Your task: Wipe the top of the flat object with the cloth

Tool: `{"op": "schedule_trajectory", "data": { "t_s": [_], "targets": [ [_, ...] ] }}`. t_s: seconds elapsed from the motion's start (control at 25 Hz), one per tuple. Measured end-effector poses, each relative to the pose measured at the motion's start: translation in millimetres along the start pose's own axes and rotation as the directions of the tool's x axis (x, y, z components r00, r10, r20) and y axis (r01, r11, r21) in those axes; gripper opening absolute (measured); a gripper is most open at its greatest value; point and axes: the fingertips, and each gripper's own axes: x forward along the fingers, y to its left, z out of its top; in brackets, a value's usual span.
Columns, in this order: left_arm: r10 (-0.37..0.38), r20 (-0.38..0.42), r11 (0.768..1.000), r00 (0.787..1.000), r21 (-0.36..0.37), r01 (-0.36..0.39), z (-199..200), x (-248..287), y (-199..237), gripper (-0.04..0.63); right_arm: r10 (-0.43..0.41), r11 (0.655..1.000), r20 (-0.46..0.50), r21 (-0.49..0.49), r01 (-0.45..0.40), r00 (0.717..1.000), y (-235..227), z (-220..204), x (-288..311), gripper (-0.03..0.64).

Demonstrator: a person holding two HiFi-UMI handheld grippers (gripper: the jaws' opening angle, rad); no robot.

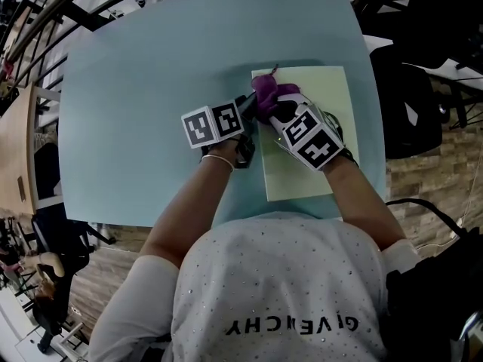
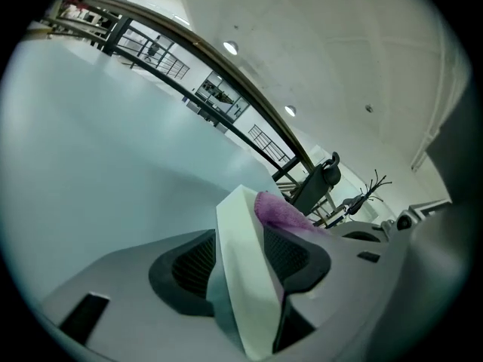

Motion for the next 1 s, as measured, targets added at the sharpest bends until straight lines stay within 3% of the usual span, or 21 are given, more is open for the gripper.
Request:
{"op": "schedule_trajectory", "data": {
  "t_s": [0.24, 0.44, 0.6, 0.8, 1.0],
  "targets": [
    [0.011, 0.003, 0.996, 1.000, 0.085, -0.012, 0, 0, -2, 0.209, -0.113, 0.989, -0.027, 0.092, 0.115, 0.993, -26, -18, -11, 0.046],
    [0.000, 0.016, 0.998, 1.000, 0.068, -0.001, -1, -1, -2, 0.209, -0.166, 0.973, -0.052, 0.155, 0.172, 0.985, -48, -35, -25, 0.046],
    [0.012, 0.021, 0.995, 1.000, 0.101, -0.014, 0, -1, -4, 0.209, -0.200, 0.958, -0.061, 0.197, 0.208, 0.978, -63, -47, -37, 0.046],
    [-0.002, 0.021, 0.998, 1.000, 0.056, 0.001, -1, 0, -2, 0.209, -0.243, 0.934, -0.072, 0.250, 0.254, 0.967, -81, -63, -49, 0.046],
    [0.002, 0.025, 0.998, 1.000, 0.063, -0.003, -1, -1, -3, 0.209, -0.272, 0.912, -0.084, 0.296, 0.284, 0.959, -95, -75, -62, 0.046]
  ]
}}
